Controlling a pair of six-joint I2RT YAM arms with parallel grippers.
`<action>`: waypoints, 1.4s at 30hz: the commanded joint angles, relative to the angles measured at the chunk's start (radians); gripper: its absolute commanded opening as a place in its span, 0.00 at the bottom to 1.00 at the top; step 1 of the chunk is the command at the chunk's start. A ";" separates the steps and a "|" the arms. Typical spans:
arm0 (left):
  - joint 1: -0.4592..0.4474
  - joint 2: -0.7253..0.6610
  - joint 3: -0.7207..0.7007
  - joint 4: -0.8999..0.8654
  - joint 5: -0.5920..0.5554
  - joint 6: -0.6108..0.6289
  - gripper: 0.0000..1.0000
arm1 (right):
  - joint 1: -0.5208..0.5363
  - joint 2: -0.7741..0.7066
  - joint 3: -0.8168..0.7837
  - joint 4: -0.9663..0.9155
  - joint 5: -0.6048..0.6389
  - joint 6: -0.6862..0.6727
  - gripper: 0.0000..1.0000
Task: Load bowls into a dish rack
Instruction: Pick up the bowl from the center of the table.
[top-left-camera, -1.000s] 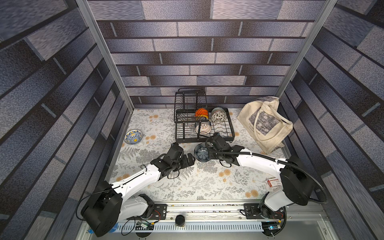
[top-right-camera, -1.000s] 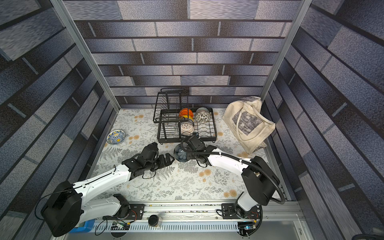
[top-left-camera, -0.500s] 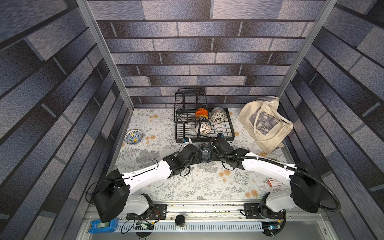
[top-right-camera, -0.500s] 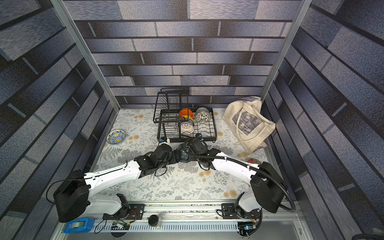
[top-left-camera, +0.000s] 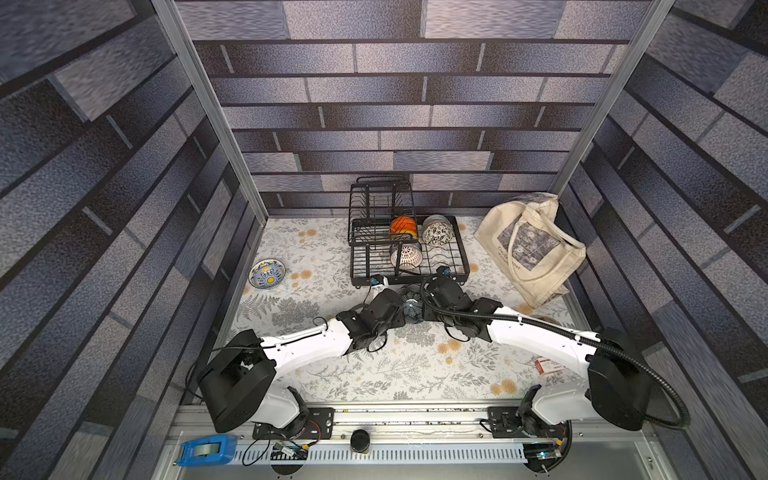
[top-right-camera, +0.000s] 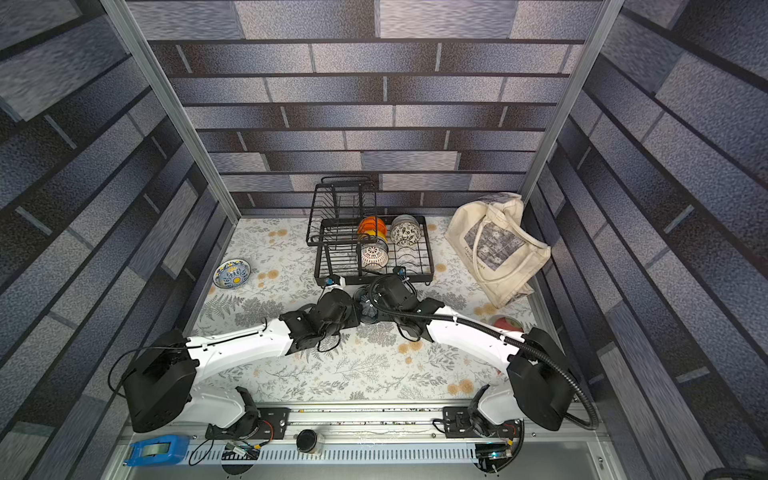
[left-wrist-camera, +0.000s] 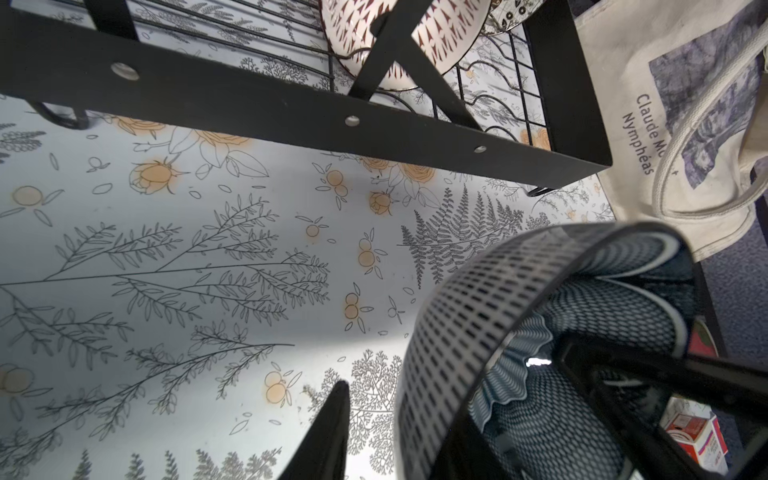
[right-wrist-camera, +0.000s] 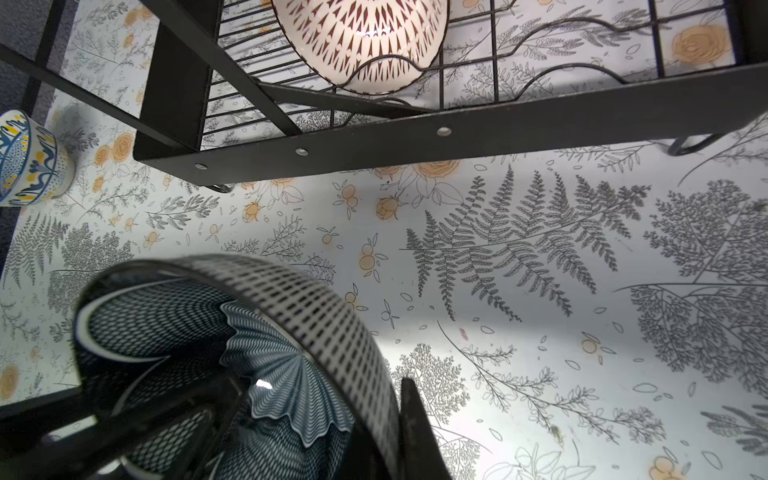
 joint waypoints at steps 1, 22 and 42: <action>-0.007 0.011 0.015 0.001 -0.016 -0.013 0.18 | 0.009 -0.032 -0.003 0.064 0.017 0.037 0.00; -0.003 -0.043 -0.051 0.041 -0.260 -0.141 0.00 | 0.007 -0.061 0.093 -0.068 0.009 0.169 0.63; -0.195 0.233 0.103 0.382 -0.587 0.176 0.00 | -0.131 -0.235 0.040 -0.083 -0.103 0.806 1.00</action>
